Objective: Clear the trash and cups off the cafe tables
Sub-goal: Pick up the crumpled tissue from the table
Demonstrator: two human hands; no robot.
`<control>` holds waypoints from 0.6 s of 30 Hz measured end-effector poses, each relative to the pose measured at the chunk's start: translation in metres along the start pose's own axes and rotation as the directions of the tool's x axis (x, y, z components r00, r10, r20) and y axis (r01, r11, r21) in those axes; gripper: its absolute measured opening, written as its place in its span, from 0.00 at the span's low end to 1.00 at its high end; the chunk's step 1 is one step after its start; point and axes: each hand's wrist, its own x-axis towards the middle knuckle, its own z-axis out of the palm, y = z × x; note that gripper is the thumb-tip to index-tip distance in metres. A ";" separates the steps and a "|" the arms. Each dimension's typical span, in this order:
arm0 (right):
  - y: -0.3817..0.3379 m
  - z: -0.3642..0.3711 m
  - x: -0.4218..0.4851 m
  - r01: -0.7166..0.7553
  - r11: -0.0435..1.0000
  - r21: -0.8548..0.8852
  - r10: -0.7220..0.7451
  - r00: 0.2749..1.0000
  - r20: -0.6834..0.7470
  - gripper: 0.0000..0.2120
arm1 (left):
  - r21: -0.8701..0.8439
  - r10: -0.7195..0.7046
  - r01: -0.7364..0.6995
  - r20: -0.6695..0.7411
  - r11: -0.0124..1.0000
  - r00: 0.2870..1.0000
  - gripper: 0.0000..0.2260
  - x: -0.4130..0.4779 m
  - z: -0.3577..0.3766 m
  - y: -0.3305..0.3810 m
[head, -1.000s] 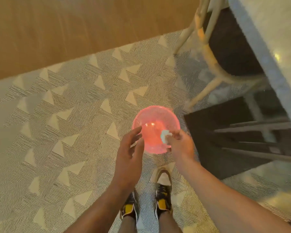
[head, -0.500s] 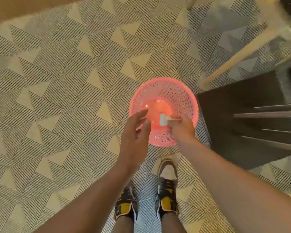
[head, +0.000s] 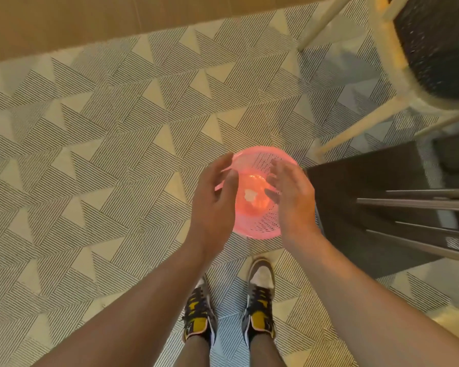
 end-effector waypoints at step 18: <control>-0.318 0.048 -0.230 0.404 0.913 0.054 -0.401 0.870 0.288 0.25 | -0.095 0.247 -0.264 -0.155 0.960 0.956 0.19 -0.130 -0.110 0.346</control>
